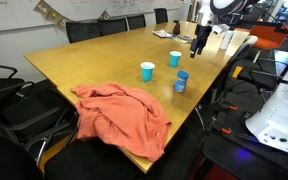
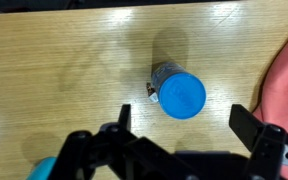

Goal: Put the lid to the peanut butter jar on the table

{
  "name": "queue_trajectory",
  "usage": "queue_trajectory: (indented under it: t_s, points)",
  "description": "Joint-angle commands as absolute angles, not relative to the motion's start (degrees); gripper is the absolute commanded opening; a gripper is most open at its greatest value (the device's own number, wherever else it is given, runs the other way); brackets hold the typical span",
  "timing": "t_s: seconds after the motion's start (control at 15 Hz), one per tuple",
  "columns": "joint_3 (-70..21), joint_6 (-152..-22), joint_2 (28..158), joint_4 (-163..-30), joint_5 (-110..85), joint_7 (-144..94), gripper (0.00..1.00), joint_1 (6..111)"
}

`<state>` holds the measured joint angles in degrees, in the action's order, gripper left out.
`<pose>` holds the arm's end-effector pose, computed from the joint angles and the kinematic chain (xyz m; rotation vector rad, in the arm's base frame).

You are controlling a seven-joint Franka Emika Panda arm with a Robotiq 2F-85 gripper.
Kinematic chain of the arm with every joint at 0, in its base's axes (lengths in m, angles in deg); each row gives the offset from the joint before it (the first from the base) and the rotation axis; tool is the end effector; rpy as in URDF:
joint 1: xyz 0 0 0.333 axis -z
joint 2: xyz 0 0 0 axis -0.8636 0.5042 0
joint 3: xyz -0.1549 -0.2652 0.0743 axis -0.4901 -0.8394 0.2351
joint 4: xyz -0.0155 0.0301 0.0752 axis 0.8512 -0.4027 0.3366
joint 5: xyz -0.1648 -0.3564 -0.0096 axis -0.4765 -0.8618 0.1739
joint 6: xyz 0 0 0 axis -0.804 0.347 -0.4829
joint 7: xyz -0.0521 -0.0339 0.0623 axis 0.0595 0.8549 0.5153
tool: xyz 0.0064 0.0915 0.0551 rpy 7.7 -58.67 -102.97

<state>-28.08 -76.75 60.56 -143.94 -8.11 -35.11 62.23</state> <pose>0.4378 -0.0792 0.4033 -3.0830 0.1420 -0.0067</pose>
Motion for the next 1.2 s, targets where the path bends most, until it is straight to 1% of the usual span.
queue_trajectory:
  t_s: [0.0,0.2,0.27,0.4,1.13]
  points:
    - [-26.9,-83.51,64.47,-145.96,-9.21,-36.65,1.0,62.6]
    - [-25.59,-91.45,65.02,-148.98,-13.91,-33.6,1.0,63.45]
    - [-26.09,-87.35,65.9,-146.94,-11.39,-35.12,1.0,62.87]
    - [-25.88,-89.94,66.18,-147.88,-12.59,-34.77,1.0,62.89]
    - [-25.59,-92.26,70.04,-148.51,-7.68,-36.48,1.0,62.01]
